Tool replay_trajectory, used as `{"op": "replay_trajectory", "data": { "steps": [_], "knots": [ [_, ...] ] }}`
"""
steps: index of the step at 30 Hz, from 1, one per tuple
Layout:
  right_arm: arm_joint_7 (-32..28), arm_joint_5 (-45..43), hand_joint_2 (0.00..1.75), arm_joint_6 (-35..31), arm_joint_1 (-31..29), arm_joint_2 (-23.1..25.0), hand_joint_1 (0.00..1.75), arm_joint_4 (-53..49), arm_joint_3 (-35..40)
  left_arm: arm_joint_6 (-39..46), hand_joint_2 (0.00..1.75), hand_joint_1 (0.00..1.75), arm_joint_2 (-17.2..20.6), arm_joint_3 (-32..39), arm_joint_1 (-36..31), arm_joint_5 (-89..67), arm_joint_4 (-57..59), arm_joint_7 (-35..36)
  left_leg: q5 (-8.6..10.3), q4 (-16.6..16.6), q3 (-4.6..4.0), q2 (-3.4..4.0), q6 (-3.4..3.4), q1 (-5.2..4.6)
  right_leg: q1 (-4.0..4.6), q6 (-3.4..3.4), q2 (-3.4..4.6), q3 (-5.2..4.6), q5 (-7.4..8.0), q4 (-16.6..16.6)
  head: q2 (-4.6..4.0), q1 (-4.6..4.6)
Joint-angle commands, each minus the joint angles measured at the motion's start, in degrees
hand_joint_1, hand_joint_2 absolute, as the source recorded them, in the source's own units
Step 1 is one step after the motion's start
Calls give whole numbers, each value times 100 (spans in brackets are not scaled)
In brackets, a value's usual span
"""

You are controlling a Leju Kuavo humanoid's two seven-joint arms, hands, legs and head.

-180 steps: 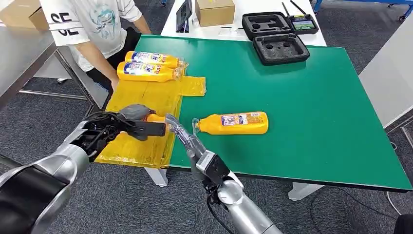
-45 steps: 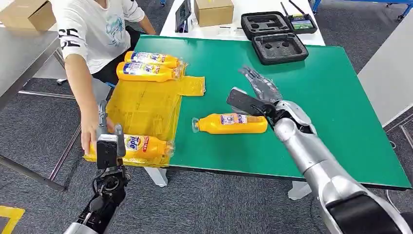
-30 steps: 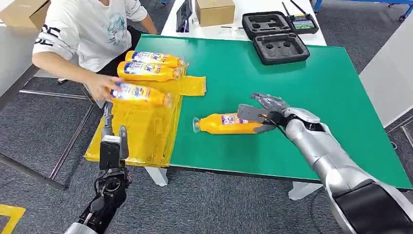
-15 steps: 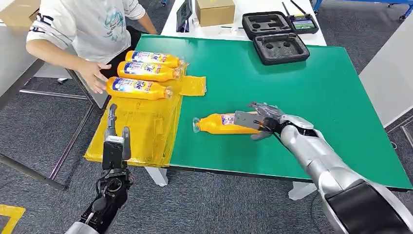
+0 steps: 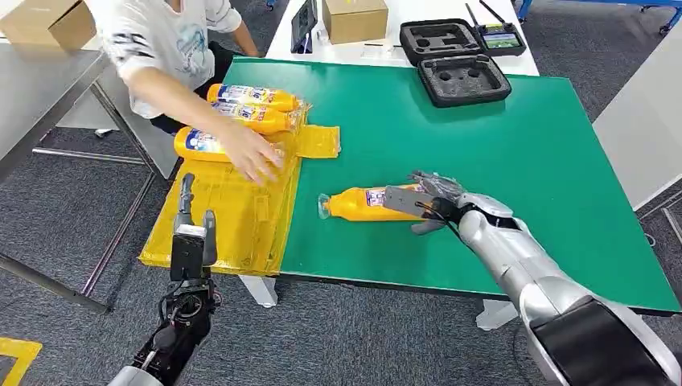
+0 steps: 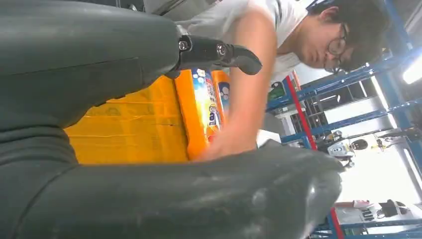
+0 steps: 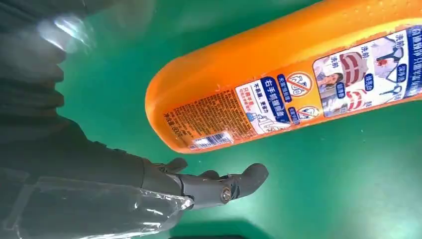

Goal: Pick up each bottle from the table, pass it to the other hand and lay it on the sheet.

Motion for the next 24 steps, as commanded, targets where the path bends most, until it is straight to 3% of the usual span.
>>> {"op": "replay_trajectory", "data": {
  "steps": [1, 24],
  "knots": [
    [115, 91, 175, 9, -196, 295, 0, 588, 110, -1, 0, 0, -11, -90, -92, 28, 339, 11, -6, -1, 15, 7, -10, 7, 8, -10, 7, 15, -2, -4, 0, -2],
    [-135, 145, 175, -119, -402, 593, 0, 458, 79, -35, 0, 0, -5, 55, 88, 36, 158, 11, -1, 0, 2, 4, -6, 3, 3, -6, 5, 1, 0, 2, 0, 0]
  ]
}}
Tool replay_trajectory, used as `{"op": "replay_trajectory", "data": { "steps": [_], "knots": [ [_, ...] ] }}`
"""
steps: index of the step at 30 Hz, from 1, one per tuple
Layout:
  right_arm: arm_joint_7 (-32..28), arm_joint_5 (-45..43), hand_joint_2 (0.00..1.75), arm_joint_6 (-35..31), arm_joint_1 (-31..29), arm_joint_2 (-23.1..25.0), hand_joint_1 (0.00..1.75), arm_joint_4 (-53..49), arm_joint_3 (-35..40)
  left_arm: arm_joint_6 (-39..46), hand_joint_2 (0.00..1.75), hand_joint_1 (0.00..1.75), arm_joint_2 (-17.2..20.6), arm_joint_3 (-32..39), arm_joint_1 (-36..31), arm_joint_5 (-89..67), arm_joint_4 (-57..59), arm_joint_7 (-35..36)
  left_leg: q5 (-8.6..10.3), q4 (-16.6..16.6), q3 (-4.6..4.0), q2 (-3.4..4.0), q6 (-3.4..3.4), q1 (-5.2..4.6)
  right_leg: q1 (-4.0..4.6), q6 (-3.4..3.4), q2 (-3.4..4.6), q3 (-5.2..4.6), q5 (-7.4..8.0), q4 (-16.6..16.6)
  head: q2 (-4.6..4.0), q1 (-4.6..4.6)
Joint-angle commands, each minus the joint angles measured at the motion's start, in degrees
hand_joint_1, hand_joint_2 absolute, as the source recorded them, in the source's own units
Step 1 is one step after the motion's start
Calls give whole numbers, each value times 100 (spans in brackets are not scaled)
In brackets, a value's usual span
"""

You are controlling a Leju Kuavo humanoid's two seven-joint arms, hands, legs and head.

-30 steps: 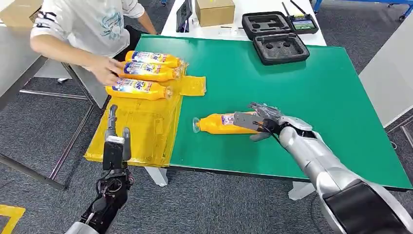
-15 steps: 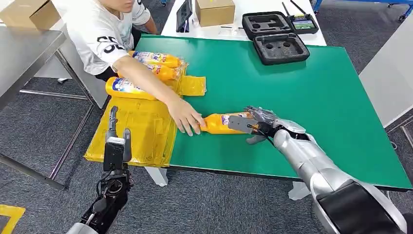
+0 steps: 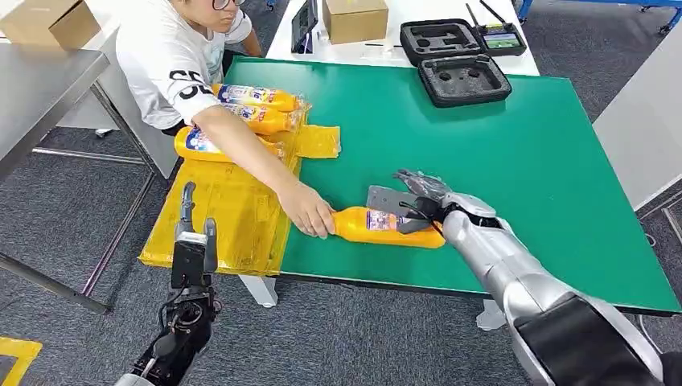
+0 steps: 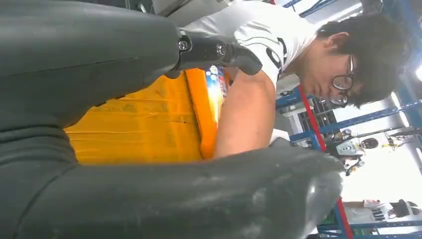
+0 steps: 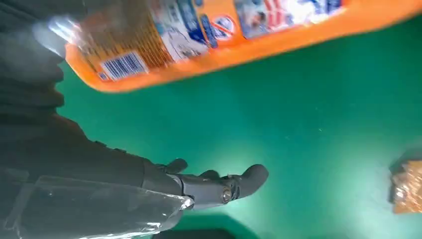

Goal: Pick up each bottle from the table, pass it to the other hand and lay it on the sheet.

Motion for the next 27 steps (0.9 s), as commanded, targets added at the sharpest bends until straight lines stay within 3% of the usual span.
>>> {"op": "replay_trajectory", "data": {
  "steps": [1, 15, 27],
  "knots": [
    [-157, 88, 175, 62, -288, 237, 0, 218, 105, -45, 0, 0, -10, 58, -92, 27, 150, 11, -4, 4, 4, 5, -8, 6, 6, -9, 6, 4, -1, 1, 0, 0],
    [-541, -95, 175, 584, -63, 404, 0, 226, 108, -100, 0, 0, 4, 34, -128, 38, 228, 11, -4, 0, 11, -3, -9, 10, 10, -10, -3, 15, -3, -6, 0, 0],
    [-953, -282, 175, 1679, -209, 180, 0, 212, 259, -98, 0, 0, 38, -10, -264, 62, 375, 11, 0, 3, -1, -7, -6, 4, 4, -7, -7, 0, -2, 1, 0, 2]
  ]
}}
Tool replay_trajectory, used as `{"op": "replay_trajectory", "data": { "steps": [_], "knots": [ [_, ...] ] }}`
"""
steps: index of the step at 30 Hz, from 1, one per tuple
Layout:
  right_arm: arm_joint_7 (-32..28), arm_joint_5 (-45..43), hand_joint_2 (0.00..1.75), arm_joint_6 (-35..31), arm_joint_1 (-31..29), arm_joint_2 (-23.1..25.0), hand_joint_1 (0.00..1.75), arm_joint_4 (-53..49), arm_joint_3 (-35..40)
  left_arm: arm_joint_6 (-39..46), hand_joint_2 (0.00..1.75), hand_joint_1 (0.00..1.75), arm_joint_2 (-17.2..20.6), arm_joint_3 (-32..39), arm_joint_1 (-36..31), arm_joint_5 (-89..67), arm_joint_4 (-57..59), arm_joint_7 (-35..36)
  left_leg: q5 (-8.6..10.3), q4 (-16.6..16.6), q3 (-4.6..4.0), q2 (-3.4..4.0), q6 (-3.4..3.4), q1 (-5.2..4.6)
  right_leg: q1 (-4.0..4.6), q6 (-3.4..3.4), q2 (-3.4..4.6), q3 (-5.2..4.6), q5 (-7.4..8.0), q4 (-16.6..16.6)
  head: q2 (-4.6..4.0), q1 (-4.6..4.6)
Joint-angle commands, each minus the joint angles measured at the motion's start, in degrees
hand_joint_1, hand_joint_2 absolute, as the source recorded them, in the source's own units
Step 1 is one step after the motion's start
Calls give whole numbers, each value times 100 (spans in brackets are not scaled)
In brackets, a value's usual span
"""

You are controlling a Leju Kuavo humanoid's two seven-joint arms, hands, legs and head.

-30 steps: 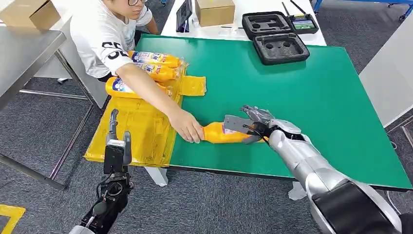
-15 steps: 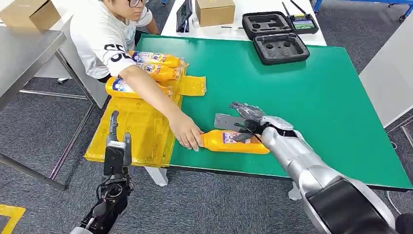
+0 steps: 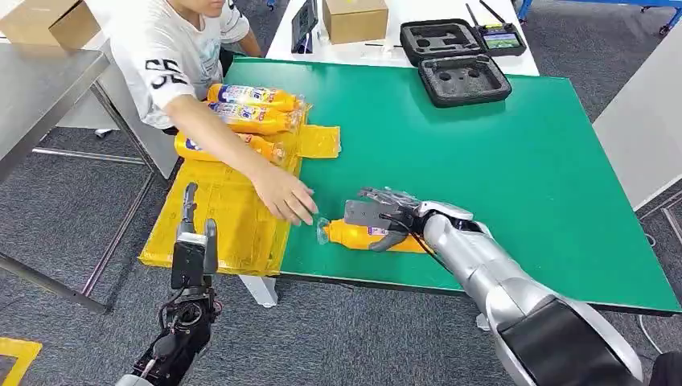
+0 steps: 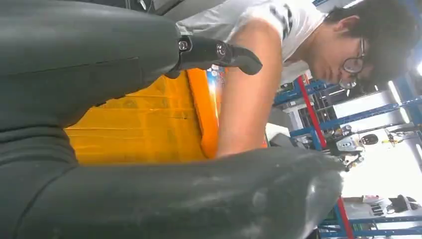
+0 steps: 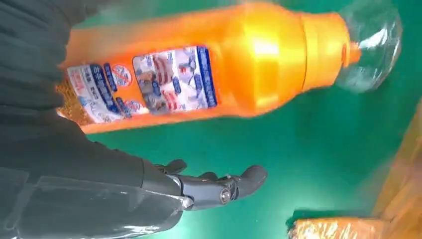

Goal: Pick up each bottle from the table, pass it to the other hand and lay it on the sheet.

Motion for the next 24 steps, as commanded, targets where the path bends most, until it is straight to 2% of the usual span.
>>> {"op": "replay_trajectory", "data": {
  "steps": [1, 3, 24],
  "knots": [
    [-56, 39, 175, 556, -344, -196, 0, 210, 302, 13, 0, 0, 37, 0, -269, 56, 381, 13, -1, 3, 3, -8, -9, 7, 8, -10, -8, 6, -3, 1, 0, 0],
    [-36, 63, 175, 702, -393, -230, 0, 232, 378, 18, 0, 0, 49, 12, -251, 70, 358, 13, 1, 3, -3, -9, -6, 3, 4, -6, -8, 1, -2, 3, 0, 2],
    [28, 130, 175, 683, -405, -277, 0, 227, 463, 22, 0, 0, 48, 19, -240, 71, 360, 13, -2, 4, 2, -1, -8, 5, 6, -9, 0, 4, -1, 2, 0, 0]
  ]
}}
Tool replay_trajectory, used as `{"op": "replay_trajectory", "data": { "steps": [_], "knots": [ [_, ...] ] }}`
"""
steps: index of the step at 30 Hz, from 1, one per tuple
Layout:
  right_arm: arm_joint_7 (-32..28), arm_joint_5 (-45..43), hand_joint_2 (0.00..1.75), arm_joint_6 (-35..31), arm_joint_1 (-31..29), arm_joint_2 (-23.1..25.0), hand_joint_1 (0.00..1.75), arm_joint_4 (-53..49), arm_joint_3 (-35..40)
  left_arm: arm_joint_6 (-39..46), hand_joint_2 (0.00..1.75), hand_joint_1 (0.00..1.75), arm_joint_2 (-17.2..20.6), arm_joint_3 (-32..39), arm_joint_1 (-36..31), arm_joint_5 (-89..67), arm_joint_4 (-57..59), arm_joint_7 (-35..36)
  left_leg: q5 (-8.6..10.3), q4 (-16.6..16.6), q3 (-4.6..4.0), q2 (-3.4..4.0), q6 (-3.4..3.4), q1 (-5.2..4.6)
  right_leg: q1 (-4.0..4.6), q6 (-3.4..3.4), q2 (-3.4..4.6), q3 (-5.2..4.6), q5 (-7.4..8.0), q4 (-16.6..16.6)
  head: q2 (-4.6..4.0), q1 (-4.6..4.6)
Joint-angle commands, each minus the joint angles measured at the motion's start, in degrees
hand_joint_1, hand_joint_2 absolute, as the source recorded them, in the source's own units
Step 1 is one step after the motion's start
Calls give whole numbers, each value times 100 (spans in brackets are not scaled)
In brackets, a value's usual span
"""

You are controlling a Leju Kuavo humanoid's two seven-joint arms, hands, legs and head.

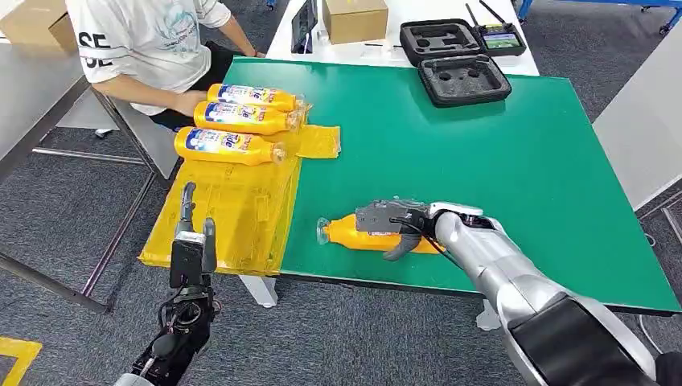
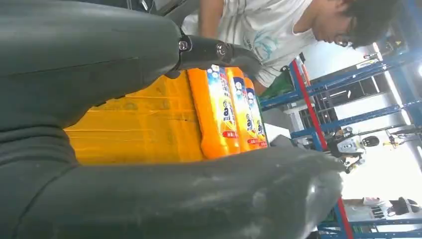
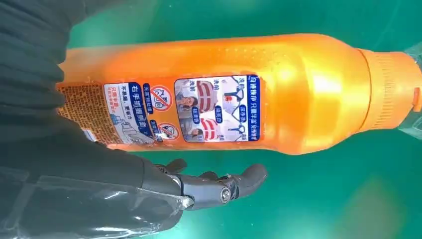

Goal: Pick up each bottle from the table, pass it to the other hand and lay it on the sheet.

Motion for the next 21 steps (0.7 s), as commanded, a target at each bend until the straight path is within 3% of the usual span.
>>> {"op": "replay_trajectory", "data": {
  "steps": [1, 16, 20, 21],
  "knots": [
    [11, 1, 175, 54, -322, -21, 0, 227, 219, 9, 0, 0, 24, 19, -216, 1, 343, 13, -1, 2, -1, -2, -5, 2, 2, -6, -2, 0, -1, 2, 0, 2],
    [171, -37, 175, -375, -210, -300, 0, 175, 202, -20, 0, 0, -13, 13, -185, 24, 353, 13, -2, 2, 7, -11, -8, 7, 8, -9, -10, 13, -3, -2, 0, 2],
    [178, 19, 175, -253, -138, -336, 0, 178, 319, -73, 0, 0, -30, -8, -220, 43, 416, 13, -2, 1, 7, -7, -8, 7, 7, -9, -7, 12, -3, -3, 0, 2],
    [306, 293, 175, -23, -105, -334, 0, 236, 643, -51, 0, 0, -86, 20, -231, 38, 470, 13, -1, 0, 6, -8, -7, 4, 4, -8, -7, 10, -3, -3, 0, 2]
  ]
}}
